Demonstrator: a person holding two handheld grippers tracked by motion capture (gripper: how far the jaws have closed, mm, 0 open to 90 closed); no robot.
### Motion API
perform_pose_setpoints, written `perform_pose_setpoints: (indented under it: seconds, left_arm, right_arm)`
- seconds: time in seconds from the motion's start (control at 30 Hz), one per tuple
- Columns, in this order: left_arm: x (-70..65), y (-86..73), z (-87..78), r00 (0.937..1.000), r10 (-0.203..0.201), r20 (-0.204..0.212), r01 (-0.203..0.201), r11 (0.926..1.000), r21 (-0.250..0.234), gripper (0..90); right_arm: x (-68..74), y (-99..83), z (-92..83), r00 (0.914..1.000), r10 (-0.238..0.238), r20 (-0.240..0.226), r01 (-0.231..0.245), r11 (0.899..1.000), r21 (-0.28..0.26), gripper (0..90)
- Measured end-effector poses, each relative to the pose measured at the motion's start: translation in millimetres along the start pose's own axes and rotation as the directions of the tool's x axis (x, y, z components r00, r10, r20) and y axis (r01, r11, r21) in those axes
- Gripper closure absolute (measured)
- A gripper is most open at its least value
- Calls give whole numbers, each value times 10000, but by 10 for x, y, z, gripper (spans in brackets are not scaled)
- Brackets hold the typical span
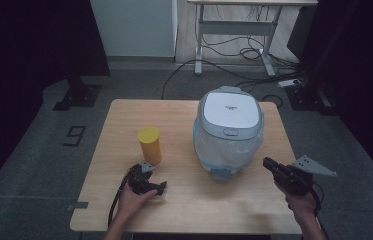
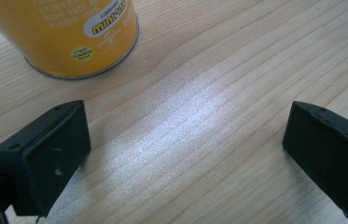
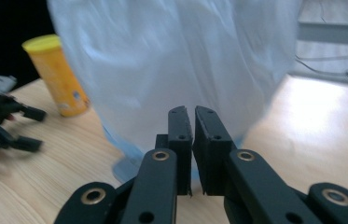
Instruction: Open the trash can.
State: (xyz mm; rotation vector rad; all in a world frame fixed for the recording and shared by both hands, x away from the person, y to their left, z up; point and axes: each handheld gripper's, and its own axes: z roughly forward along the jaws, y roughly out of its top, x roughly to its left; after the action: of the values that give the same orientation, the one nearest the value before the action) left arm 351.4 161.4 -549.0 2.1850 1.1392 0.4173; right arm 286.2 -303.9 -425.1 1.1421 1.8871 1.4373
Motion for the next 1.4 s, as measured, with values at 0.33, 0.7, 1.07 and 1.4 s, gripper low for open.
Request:
perform_pose_setpoints:
  seconds: [0.33,0.7,1.07,1.4]
  left_arm:
    - [-1,1,-1,10000,3,-3,-3,10000,16,7]
    - [0,1,-2,10000,3,6,-3,10000,20,7]
    - [-1,1,-1,10000,5,-3,-5,10000,16,7]
    - [0,0,-1,10000,6,-6,-6,10000,12,7]
  right_arm:
    - [139,415,-22,9965,-245,-797,199,9981,-579,859]
    - [192,667,62,9935,-197,-1119,110,9969,-778,859]
    - [202,742,107,9924,-224,-1214,137,9973,-716,859]
    - [253,872,277,9889,-253,-1461,176,9984,-537,859]
